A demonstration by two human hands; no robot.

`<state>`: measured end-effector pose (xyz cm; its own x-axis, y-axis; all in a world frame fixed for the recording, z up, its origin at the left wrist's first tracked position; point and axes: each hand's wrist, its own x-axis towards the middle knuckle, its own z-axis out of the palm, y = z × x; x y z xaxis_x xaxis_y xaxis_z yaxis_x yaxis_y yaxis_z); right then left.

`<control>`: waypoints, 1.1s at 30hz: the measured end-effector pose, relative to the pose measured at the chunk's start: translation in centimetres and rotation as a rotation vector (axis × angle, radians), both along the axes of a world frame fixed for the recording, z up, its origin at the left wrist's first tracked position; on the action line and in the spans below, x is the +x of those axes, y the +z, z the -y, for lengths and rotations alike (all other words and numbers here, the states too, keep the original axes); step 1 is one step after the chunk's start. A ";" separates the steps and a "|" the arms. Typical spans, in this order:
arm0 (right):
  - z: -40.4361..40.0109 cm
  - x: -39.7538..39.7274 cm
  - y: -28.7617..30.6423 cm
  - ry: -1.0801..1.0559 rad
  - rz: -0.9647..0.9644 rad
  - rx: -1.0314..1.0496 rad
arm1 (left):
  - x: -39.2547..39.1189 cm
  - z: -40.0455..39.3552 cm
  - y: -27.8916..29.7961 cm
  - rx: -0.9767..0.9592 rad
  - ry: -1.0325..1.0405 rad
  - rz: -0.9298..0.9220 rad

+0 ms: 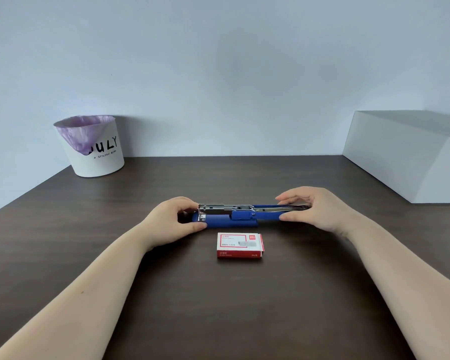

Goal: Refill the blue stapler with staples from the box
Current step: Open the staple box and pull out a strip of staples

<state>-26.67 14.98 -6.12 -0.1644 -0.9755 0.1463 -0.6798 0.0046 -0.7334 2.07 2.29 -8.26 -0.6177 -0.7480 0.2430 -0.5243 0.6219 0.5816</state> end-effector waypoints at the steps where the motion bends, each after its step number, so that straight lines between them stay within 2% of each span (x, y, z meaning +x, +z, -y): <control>1: 0.0 0.4 0.3 -0.007 -0.017 -0.014 | 0.0 -0.1 0.0 -0.004 0.010 -0.034; 5: -0.2 2.7 1.7 0.027 -0.171 -0.117 | 0.5 -1.0 0.5 -0.150 0.076 -0.188; 8: -0.6 4.0 2.3 0.140 -0.195 -0.062 | 0.7 -2.2 2.0 -0.183 0.069 -0.220; 11: -0.9 4.9 2.4 0.252 -0.243 0.105 | 0.2 -3.8 2.6 -0.075 -0.043 -0.139; 14: -1.0 5.1 2.3 0.282 -0.347 0.216 | -0.8 -4.8 2.0 -0.125 -0.187 0.078; 17: -1.0 5.1 2.1 0.298 -0.378 0.247 | -1.5 -5.2 1.4 -0.162 -0.275 0.169; 23: -0.7 5.7 1.8 0.324 -0.377 0.206 | -1.8 -5.1 1.1 -0.154 -0.264 0.201; 33: -1.0 4.2 1.4 0.272 -0.317 0.222 | -1.0 -4.0 1.2 -0.151 -0.204 0.141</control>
<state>-22.51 16.01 -4.71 0.1200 -0.9904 -0.0692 -0.8683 -0.0709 -0.4909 1.06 6.32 -7.10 -0.7873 -0.5663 0.2437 -0.4482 0.7972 0.4046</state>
